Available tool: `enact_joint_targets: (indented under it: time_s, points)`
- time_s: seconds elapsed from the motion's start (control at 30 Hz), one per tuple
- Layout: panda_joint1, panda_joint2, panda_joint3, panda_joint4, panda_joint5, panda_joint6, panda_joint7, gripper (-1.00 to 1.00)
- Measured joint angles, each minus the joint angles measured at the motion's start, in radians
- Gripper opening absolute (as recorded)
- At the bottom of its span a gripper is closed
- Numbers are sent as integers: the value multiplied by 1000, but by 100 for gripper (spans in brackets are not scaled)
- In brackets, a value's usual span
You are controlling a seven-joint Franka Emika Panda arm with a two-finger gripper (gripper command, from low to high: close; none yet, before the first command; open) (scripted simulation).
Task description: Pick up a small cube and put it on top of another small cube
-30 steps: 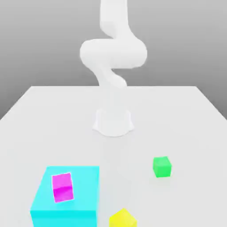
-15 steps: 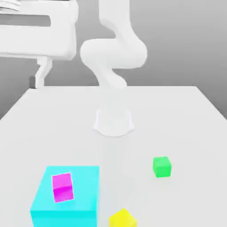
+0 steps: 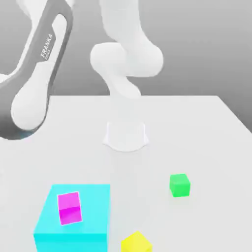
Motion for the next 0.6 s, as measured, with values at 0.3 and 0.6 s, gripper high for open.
enact_joint_targets:
  time_s: [0.3, 0.6]
  points:
    - [-48, 168, 42, 42, 46, 101, -41, -100]
    - [29, -26, -7, -43, -15, -6, 42, -100]
